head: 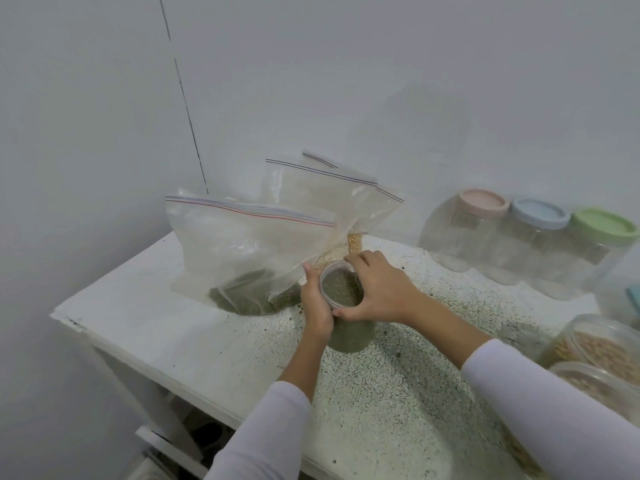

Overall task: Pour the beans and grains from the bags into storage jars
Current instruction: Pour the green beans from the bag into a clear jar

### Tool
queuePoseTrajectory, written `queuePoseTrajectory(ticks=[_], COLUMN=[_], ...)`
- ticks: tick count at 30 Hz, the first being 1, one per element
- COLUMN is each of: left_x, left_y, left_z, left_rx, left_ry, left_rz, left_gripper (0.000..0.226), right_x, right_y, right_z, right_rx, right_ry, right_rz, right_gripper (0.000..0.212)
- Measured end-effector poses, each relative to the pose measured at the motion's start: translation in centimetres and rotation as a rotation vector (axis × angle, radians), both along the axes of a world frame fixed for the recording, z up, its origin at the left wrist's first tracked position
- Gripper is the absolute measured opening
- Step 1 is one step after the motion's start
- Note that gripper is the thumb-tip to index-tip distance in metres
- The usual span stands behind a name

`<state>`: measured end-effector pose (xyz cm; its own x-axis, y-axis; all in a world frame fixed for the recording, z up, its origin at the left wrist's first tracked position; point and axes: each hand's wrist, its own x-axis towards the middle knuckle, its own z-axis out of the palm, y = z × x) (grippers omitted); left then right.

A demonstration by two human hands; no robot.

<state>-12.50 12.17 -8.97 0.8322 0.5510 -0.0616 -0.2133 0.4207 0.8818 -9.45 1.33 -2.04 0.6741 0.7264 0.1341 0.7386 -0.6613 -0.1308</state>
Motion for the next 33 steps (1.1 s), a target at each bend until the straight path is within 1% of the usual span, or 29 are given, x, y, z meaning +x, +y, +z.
queuePoseTrajectory(ticks=[2,3,5,7,9,14,17,21,26,28,31,33], left_x=[0.6,0.8,0.9,0.8,0.9,2.3,3.1,3.6,3.9,3.7,3.6,3.6], left_y=[0.6,1.0,1.4,1.1,0.0,-5.7,-10.3,-15.5,-18.1,-18.8,-19.1,-19.3], left_z=[-0.4,0.0,1.1,2.1,3.1,4.2,4.5,4.4,3.3,2.9,2.8,3.0], left_rx=[-0.047,-0.052,0.0,0.031,0.018,-0.112,-0.105,-0.063,-0.024,-0.012,0.006,-0.018], left_ry=[0.022,0.047,0.101,0.07,0.058,0.083,0.109,0.104,0.107,0.12,0.096,0.081], left_rz=[-0.009,-0.006,0.011,0.008,-0.019,-0.087,-0.139,-0.241,-0.268,-0.274,-0.264,-0.251], left_gripper=[0.08,0.076,0.058,0.039,0.029,0.025,0.022,0.024,0.022,0.026,0.03,0.031], right_x=[-0.5,-0.7,-1.1,-1.5,-1.8,-2.1,-2.1,-2.0,-2.0,-2.2,-2.1,-2.0], right_y=[0.4,0.7,1.0,0.5,-0.8,-5.9,-10.3,-15.1,-17.7,-18.2,-18.4,-18.4], right_z=[-0.4,-0.4,-0.1,0.5,1.5,3.6,4.2,4.3,3.2,2.4,1.9,1.8], right_rx=[0.026,0.045,0.078,0.112,0.147,0.098,0.066,-0.019,-0.042,-0.037,-0.047,-0.066], right_ry=[-0.036,-0.034,-0.026,-0.002,-0.025,-0.103,-0.088,-0.063,-0.025,-0.027,-0.05,-0.082], right_rz=[-0.044,-0.067,-0.091,-0.108,-0.139,-0.243,-0.328,-0.448,-0.513,-0.538,-0.569,-0.578], right_gripper=[0.092,0.092,0.095,0.098,0.098,0.094,0.095,0.1,0.104,0.104,0.101,0.098])
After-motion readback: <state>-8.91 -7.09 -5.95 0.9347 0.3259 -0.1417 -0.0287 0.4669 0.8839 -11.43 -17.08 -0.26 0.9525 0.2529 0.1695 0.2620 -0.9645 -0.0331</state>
